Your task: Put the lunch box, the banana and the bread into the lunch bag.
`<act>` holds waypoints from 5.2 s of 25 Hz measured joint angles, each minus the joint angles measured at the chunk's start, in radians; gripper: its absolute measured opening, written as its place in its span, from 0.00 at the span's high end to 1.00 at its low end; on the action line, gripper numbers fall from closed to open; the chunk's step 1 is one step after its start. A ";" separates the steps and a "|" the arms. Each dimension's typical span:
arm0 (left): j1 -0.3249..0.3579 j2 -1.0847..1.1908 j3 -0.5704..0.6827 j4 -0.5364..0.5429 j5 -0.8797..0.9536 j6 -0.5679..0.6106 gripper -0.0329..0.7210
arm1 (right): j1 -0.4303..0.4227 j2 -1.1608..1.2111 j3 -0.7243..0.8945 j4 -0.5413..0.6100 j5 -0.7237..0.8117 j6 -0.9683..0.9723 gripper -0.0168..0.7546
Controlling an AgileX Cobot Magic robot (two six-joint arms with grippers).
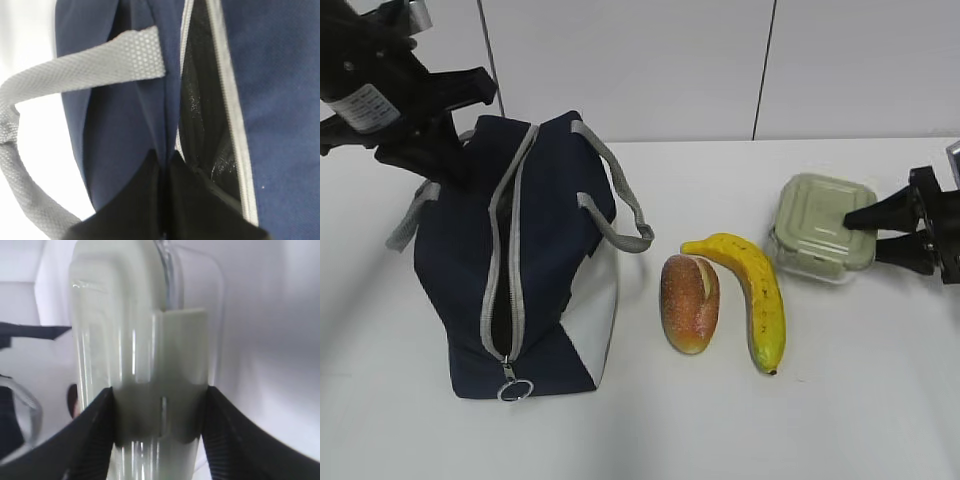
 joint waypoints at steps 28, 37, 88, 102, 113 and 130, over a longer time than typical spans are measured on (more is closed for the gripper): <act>0.000 0.000 0.000 -0.218 -0.043 0.109 0.96 | 0.485 -0.250 -0.201 0.167 0.038 0.257 0.50; 0.000 0.000 0.000 -0.237 -0.049 0.123 0.96 | 0.591 -0.250 -0.201 0.019 -0.048 0.342 0.50; -0.001 0.000 0.000 -0.203 -0.034 0.124 0.96 | 0.746 0.088 -0.345 -0.095 -0.219 0.475 0.44; -0.001 0.000 0.000 -0.165 -0.012 0.124 0.96 | 0.709 0.090 -0.447 -0.109 0.050 0.465 0.44; -0.001 0.000 0.000 -0.092 0.016 0.124 0.96 | 0.707 -0.200 -0.484 -0.325 0.095 0.546 0.45; -0.001 0.000 0.000 -0.090 0.017 0.125 0.96 | 0.707 -0.448 -0.187 -1.069 -0.037 0.979 0.45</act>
